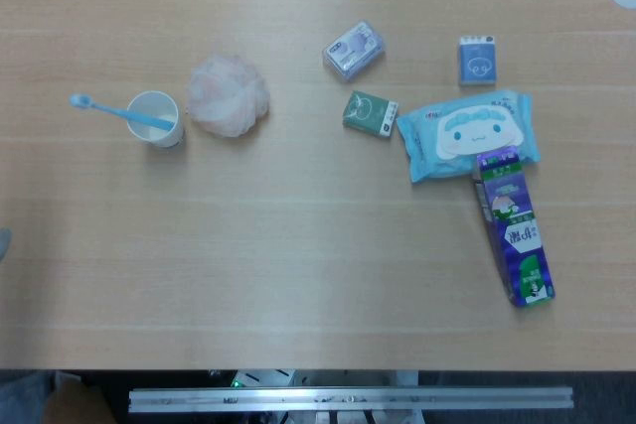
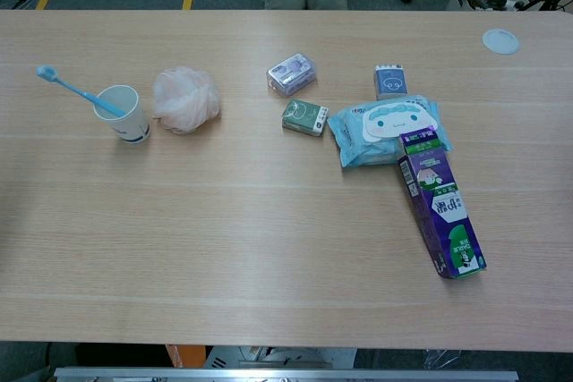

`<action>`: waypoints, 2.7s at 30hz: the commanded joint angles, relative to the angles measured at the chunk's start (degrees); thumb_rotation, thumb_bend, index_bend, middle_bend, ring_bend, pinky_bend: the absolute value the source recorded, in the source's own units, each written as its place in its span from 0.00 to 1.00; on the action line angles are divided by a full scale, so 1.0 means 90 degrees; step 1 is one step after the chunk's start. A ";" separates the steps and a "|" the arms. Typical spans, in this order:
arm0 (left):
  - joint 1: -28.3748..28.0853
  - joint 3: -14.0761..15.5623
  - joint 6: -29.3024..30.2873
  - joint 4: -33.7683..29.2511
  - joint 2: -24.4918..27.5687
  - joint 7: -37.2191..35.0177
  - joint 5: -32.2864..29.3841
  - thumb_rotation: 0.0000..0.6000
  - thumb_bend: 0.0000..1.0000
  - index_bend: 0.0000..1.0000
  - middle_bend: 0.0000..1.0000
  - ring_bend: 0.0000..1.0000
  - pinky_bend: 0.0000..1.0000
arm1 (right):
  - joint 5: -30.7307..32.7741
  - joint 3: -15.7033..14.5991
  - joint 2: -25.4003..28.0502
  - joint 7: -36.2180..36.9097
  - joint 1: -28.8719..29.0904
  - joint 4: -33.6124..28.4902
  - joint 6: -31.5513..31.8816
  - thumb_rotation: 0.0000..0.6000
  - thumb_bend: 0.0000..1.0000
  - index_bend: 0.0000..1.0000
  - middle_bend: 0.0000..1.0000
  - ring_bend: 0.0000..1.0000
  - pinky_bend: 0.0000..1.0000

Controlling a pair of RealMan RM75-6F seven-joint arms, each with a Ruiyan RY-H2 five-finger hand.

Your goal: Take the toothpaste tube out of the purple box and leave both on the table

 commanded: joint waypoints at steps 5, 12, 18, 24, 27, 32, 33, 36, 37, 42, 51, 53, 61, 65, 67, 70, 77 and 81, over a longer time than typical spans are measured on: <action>0.0014 0.0013 0.0019 0.0003 0.0013 -0.0017 0.0014 1.00 0.27 0.11 0.08 0.08 0.11 | -0.0052 -0.0027 -0.0005 -0.0046 0.0022 -0.0029 -0.0037 1.00 0.26 0.32 0.36 0.30 0.43; 0.0042 0.0025 0.0073 0.0004 0.0023 -0.0077 0.0045 1.00 0.27 0.11 0.08 0.08 0.11 | -0.0153 -0.0066 0.0033 -0.0162 0.0125 -0.0109 -0.0192 1.00 0.26 0.32 0.36 0.30 0.43; 0.0068 0.0045 0.0086 0.0039 0.0012 -0.0114 0.0045 1.00 0.27 0.11 0.08 0.08 0.11 | -0.0090 -0.0195 0.0094 -0.0413 0.0299 -0.0268 -0.0672 1.00 0.26 0.32 0.36 0.30 0.43; 0.0062 0.0046 0.0078 0.0051 0.0000 -0.0132 0.0060 1.00 0.27 0.11 0.08 0.08 0.11 | 0.0108 -0.0221 0.0004 -0.0516 0.0684 -0.0281 -0.1465 1.00 0.26 0.32 0.36 0.30 0.43; 0.0070 0.0051 0.0086 0.0033 0.0003 -0.0134 0.0065 1.00 0.27 0.11 0.08 0.08 0.11 | 0.0354 -0.0164 -0.0149 -0.0584 0.0976 -0.0211 -0.1988 1.00 0.26 0.32 0.36 0.30 0.43; 0.0112 0.0069 0.0112 0.0013 0.0027 -0.0100 0.0037 1.00 0.27 0.11 0.08 0.08 0.11 | 0.0823 -0.0145 -0.0429 -0.0715 0.1366 -0.0013 -0.2773 1.00 0.26 0.29 0.35 0.30 0.43; 0.0120 0.0071 0.0118 0.0009 0.0032 -0.0095 0.0031 1.00 0.27 0.11 0.08 0.08 0.11 | 0.0905 -0.0147 -0.0492 -0.0753 0.1429 0.0033 -0.2897 1.00 0.26 0.29 0.35 0.30 0.43; 0.0143 0.0079 0.0129 -0.0008 0.0045 -0.0082 0.0015 1.00 0.27 0.11 0.08 0.08 0.11 | 0.1150 -0.0137 -0.0727 -0.0799 0.1623 0.0199 -0.3248 1.00 0.26 0.28 0.34 0.31 0.43; 0.0146 0.0080 0.0134 -0.0017 0.0051 -0.0073 0.0018 1.00 0.27 0.11 0.08 0.08 0.11 | 0.1213 -0.0129 -0.0825 -0.0807 0.1695 0.0270 -0.3355 1.00 0.26 0.28 0.34 0.31 0.43; 0.0147 0.0061 0.0157 -0.0050 0.0081 -0.0055 0.0027 1.00 0.27 0.11 0.08 0.08 0.11 | 0.1374 -0.0103 -0.1196 -0.0900 0.2007 0.0530 -0.3731 1.00 0.26 0.28 0.33 0.30 0.43; 0.0131 0.0020 0.0162 -0.0055 0.0115 -0.0063 0.0015 1.00 0.27 0.11 0.08 0.08 0.11 | 0.1372 0.0053 -0.1549 -0.1173 0.2478 0.0408 -0.3868 1.00 0.26 0.27 0.32 0.29 0.43; 0.0128 0.0021 0.0153 -0.0048 0.0109 -0.0067 0.0015 1.00 0.27 0.11 0.08 0.08 0.11 | 0.1418 0.0088 -0.1608 -0.1264 0.2598 0.0346 -0.3920 1.00 0.26 0.27 0.32 0.29 0.43; 0.0151 0.0029 0.0189 -0.0029 0.0108 -0.0097 0.0038 1.00 0.27 0.11 0.08 0.08 0.11 | 0.1737 -0.0019 -0.1816 -0.1839 0.2935 0.0052 -0.4048 1.00 0.26 0.25 0.31 0.29 0.43; 0.0178 0.0028 0.0234 -0.0036 0.0160 -0.0127 0.0042 1.00 0.27 0.11 0.08 0.08 0.11 | 0.1764 -0.0218 -0.1576 -0.2057 0.2896 -0.0295 -0.3884 1.00 0.25 0.25 0.31 0.29 0.43; 0.0183 0.0038 0.0227 -0.0029 0.0168 -0.0140 0.0045 1.00 0.27 0.11 0.08 0.08 0.11 | 0.1800 -0.0321 -0.1395 -0.2106 0.2847 -0.0391 -0.3786 1.00 0.25 0.25 0.31 0.29 0.43; 0.0173 0.0053 0.0192 -0.0014 0.0144 -0.0151 0.0057 1.00 0.27 0.11 0.08 0.08 0.11 | 0.1854 -0.0445 -0.1184 -0.2064 0.2763 -0.0393 -0.3677 1.00 0.25 0.25 0.31 0.29 0.43; 0.0156 0.0055 0.0171 0.0011 0.0093 -0.0155 0.0085 1.00 0.27 0.11 0.08 0.08 0.11 | 0.2144 -0.0541 -0.1196 -0.1834 0.2764 0.0059 -0.3814 1.00 0.25 0.25 0.31 0.29 0.43; 0.0177 0.0057 0.0197 0.0009 0.0116 -0.0160 0.0078 1.00 0.27 0.11 0.08 0.08 0.11 | 0.2261 -0.0493 -0.1525 -0.1768 0.2895 0.0357 -0.4008 1.00 0.25 0.25 0.31 0.29 0.43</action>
